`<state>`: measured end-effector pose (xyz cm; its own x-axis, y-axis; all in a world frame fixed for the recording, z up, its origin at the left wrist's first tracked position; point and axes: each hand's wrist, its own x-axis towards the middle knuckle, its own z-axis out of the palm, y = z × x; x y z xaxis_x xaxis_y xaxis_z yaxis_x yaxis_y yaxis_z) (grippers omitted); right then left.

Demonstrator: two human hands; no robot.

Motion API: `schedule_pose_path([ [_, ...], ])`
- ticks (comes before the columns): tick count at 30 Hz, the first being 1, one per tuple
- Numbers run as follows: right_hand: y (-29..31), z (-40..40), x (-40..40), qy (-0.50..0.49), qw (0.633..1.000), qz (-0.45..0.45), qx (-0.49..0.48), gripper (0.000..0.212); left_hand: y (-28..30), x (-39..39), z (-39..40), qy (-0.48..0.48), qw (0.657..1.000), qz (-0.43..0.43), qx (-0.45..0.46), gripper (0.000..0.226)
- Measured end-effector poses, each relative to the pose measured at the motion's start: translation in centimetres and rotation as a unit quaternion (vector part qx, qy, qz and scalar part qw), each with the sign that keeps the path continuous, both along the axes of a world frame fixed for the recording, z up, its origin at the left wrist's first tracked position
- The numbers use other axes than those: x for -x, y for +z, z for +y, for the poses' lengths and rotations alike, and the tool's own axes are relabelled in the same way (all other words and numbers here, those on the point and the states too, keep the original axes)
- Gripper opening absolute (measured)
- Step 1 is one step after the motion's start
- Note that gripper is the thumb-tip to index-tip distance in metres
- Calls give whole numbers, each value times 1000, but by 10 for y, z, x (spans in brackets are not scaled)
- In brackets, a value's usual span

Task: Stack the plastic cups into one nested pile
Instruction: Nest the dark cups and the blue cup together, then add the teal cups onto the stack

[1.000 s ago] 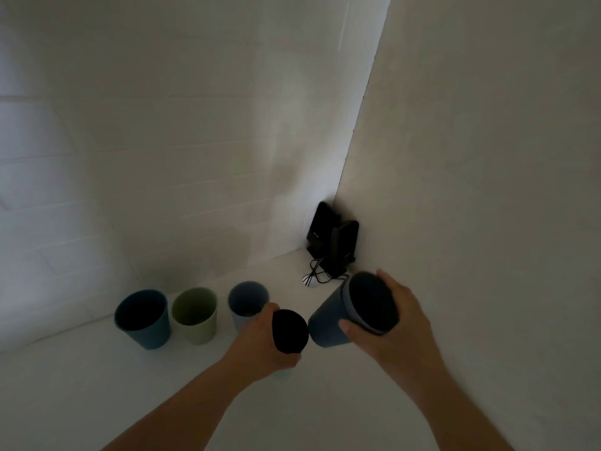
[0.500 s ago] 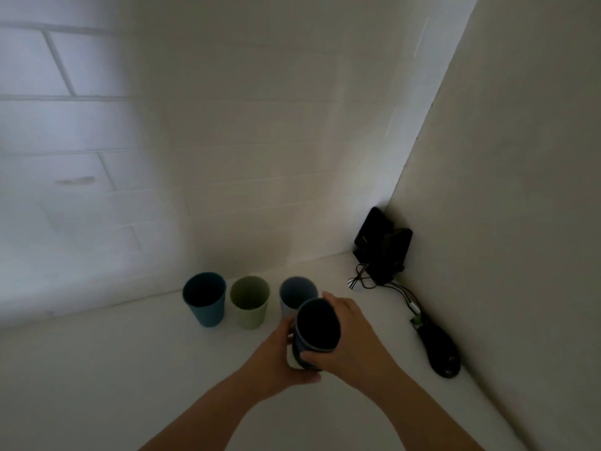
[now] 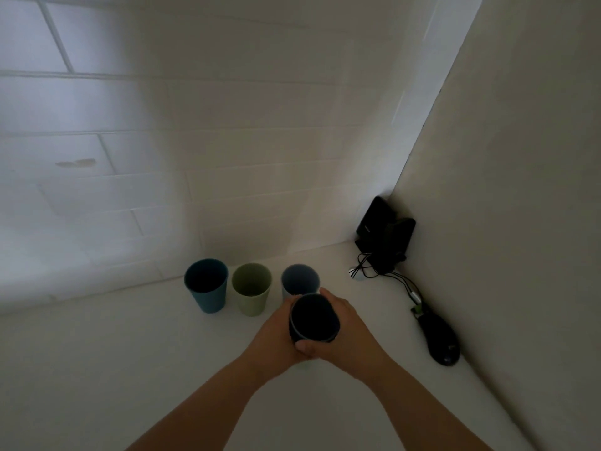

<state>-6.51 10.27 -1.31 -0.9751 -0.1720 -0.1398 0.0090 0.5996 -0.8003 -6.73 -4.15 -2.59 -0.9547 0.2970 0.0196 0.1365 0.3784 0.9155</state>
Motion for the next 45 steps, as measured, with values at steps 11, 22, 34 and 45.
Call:
schedule_pose_path([
  [11,-4,-9,31,-97,993,69,-19,56,4,-12,-64,35,998,-34,39,79],
  [22,-36,-28,85,-55,991,-36,-114,103,15,-18,-94,43,996,-50,66,65],
  [34,-48,-28,92,-85,994,-1,-71,72,14,9,-116,158,975,47,150,41],
  [45,54,-8,39,-70,989,117,55,53,-24,55,-135,154,896,-13,416,21],
])
